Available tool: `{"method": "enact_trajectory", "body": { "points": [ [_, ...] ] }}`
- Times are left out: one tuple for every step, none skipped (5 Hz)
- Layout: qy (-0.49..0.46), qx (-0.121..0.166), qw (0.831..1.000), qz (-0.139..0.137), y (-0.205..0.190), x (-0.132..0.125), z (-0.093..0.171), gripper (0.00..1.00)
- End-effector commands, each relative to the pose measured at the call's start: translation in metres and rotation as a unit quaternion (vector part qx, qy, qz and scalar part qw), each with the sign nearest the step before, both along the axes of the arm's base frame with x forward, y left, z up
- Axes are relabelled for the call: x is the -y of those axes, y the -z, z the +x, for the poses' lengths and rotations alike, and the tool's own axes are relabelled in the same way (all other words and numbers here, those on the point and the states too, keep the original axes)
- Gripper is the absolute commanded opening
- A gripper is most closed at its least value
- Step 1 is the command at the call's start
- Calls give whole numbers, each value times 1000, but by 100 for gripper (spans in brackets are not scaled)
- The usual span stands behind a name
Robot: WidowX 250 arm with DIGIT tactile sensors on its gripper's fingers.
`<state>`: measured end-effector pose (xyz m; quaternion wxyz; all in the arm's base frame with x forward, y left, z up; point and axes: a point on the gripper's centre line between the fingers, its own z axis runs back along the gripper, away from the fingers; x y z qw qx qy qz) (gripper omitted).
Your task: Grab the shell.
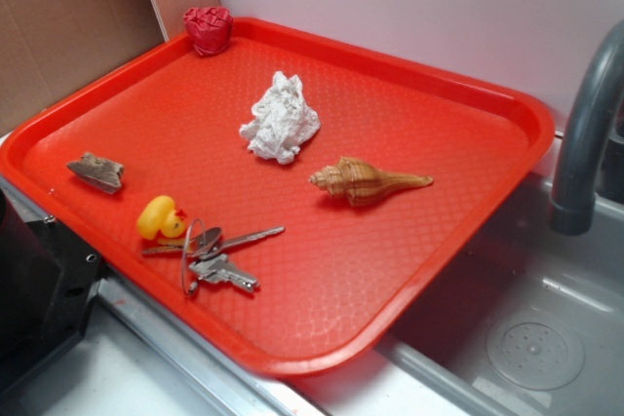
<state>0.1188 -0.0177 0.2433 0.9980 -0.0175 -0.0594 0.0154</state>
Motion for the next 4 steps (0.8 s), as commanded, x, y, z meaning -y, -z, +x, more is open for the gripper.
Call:
{"method": "enact_trajectory", "body": {
  "points": [
    [0,0,1000,0,0,0,0,100],
    [123,-27,990,-61,50,28,50,100],
    [202,-32,979,-23,102,62,76,100],
    [242,-7,970,-15,150,83,91,100]
  ]
}}
